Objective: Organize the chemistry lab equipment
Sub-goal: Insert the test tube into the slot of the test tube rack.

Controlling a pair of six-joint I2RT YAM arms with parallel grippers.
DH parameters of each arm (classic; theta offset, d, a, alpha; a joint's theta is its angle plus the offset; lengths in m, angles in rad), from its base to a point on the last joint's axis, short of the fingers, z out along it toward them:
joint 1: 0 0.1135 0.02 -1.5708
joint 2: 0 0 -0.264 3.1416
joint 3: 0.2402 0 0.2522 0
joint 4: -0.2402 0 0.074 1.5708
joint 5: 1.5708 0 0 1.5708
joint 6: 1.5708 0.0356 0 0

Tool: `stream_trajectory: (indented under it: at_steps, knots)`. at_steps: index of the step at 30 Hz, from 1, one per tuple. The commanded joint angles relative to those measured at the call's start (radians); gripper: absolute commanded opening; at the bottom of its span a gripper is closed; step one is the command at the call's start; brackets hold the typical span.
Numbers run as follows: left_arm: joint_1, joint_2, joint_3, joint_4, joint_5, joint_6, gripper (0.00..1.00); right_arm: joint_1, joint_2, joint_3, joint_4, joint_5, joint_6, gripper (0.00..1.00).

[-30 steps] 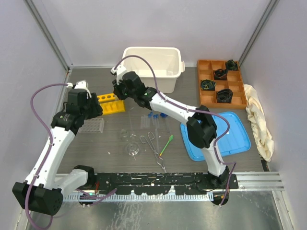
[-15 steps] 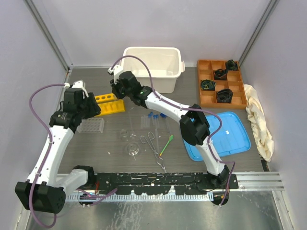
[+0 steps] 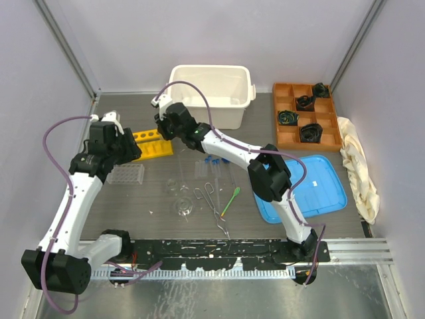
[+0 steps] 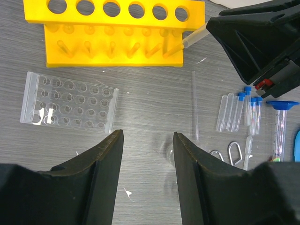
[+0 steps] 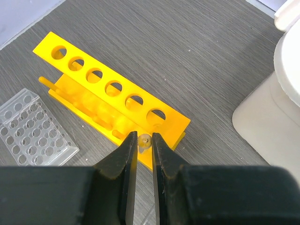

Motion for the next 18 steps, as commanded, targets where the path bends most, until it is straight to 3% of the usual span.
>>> stream_trajectory:
  at_steps: [1, 18]
  knots:
    - [0.006, -0.004, 0.008, 0.046, 0.023, 0.006, 0.48, 0.001, -0.069, -0.021, 0.027, 0.013, -0.008, 0.01]
    - [0.006, 0.003, 0.0, 0.057, 0.033, 0.0, 0.48, 0.001, -0.099, -0.025, 0.043, -0.003, 0.005, 0.01]
